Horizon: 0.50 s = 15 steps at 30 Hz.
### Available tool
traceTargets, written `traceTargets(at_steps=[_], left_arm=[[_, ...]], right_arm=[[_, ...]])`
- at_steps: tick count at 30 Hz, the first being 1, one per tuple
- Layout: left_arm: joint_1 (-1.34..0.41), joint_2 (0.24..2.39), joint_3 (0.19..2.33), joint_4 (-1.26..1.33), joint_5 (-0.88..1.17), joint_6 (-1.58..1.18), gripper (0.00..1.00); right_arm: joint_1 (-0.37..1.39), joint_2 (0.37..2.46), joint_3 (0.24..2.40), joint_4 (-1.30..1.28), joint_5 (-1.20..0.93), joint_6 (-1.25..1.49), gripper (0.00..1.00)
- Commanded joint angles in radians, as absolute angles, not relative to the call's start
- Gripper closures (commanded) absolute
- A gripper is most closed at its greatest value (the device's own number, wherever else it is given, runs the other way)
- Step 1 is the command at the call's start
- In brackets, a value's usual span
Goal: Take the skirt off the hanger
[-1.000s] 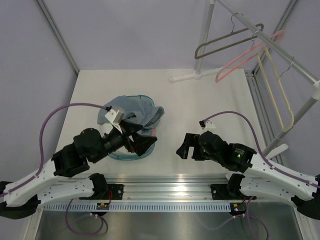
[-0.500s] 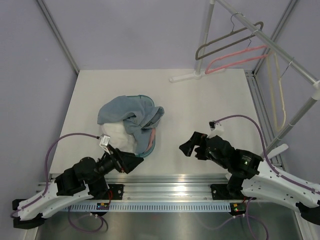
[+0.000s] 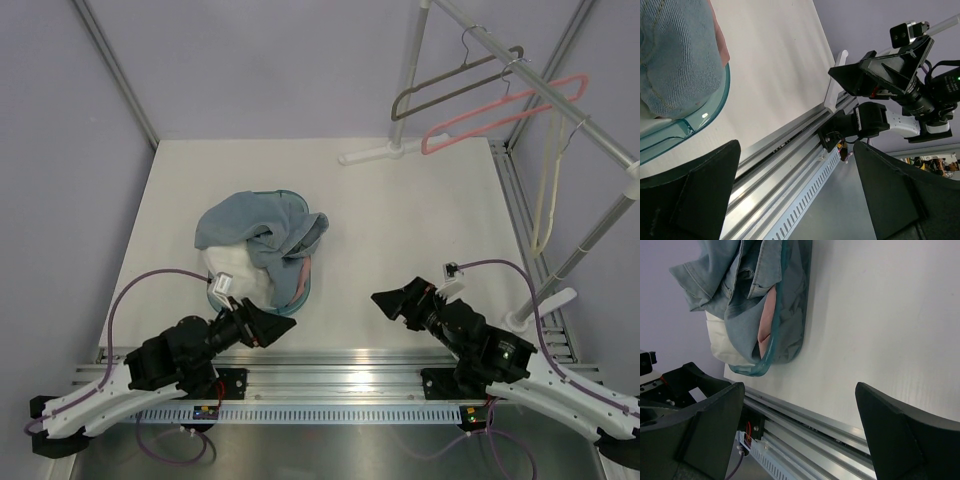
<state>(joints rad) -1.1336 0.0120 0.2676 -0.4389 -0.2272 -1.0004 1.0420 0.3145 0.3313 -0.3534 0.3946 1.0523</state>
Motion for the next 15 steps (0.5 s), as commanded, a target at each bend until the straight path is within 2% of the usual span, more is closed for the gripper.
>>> traceTargets(at_steps=[1, 15], left_arm=[[-1.134, -0.156, 0.245, -0.376, -0.209, -1.046, 0.01], [-1.134, -0.155, 0.101, -0.128, -0.052, -1.077, 0.01]], right_arm=[[1.045, 0.272, 0.287, -0.261, 0.419, 1.107, 0.0], [1.043, 0.169, 0.054, -0.066, 0.319, 1.164, 0.01]])
